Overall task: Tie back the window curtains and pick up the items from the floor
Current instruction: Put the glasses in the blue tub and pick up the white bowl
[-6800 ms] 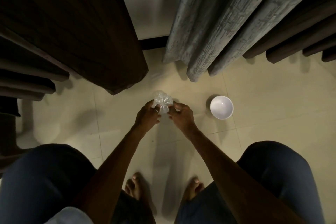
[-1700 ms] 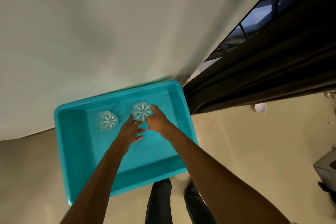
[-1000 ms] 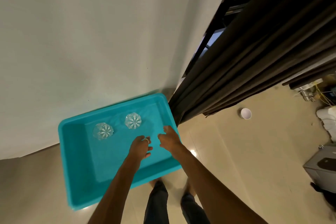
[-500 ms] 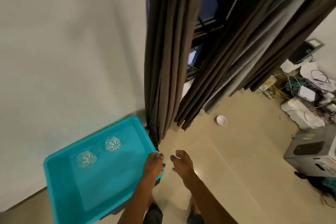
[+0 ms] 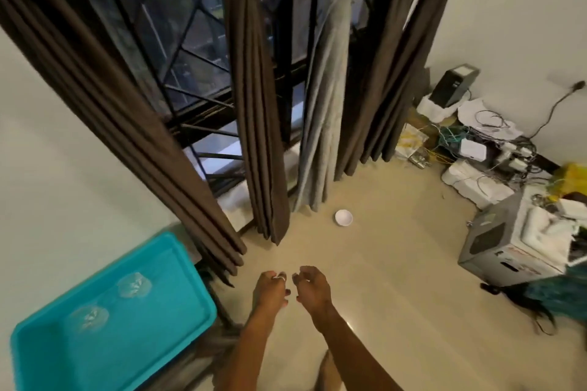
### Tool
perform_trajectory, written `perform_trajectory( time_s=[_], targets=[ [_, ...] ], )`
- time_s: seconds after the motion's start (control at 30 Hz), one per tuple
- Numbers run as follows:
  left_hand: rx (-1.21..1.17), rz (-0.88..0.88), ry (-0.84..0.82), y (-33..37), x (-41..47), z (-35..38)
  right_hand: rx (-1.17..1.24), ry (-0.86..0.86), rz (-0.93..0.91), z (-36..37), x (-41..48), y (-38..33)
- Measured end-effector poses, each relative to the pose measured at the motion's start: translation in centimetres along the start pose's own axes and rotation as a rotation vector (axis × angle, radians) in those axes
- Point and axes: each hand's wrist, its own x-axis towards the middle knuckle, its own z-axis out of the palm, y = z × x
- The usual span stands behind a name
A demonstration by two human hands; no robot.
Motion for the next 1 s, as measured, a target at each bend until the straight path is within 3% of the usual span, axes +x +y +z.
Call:
perform_trajectory(
  time_s=[0.27,0.6,1.0],
  targets=[
    [-0.084,0.089,-0.029,2.7,-2.2,8.9,0.086,0.074,-0.020,-10.2,1.4,-1.4],
    [0.046,0.103,-0.048,5.4,0.8,14.4,0.060,0.110,0.019,-14.2,4.4,-3.0],
    [0.064,0.182,-0.160,18.4,6.3,21.9,-0.088,0.223,-0.034,-20.2,14.4,-12.5]
  ],
)
